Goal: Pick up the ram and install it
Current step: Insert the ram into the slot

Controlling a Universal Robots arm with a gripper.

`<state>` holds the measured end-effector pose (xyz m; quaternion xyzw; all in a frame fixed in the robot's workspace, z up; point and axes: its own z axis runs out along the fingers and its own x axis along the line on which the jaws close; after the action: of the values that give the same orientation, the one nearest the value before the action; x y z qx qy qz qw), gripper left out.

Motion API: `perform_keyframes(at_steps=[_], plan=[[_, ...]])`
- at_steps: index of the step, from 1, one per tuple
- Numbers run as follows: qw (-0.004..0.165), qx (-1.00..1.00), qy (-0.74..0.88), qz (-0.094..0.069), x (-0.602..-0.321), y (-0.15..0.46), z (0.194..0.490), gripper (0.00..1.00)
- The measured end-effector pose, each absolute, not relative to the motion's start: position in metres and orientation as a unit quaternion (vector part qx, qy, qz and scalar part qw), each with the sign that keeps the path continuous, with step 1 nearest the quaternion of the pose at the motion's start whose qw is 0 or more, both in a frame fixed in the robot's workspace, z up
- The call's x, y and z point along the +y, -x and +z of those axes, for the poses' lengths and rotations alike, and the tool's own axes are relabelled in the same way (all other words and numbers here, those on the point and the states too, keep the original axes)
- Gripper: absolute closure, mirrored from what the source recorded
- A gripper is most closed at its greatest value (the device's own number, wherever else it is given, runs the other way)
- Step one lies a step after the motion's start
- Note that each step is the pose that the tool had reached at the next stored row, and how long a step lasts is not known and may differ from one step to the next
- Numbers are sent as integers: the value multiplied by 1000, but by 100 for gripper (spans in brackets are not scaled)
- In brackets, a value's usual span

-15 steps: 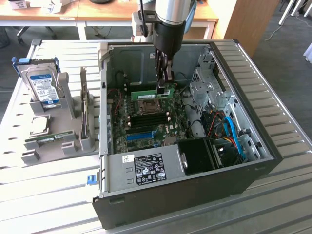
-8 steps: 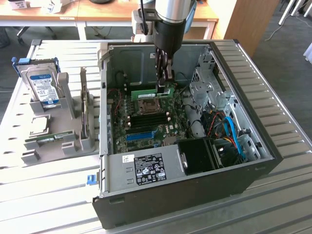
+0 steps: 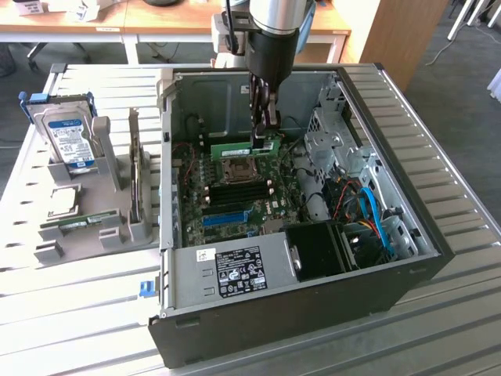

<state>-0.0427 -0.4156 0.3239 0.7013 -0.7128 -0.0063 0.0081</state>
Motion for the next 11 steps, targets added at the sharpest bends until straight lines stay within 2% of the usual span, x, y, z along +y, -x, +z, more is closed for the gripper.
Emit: perform_keyframes(at_steps=[11], plan=[[8,-713,-701,-6,-416,43,316,88]])
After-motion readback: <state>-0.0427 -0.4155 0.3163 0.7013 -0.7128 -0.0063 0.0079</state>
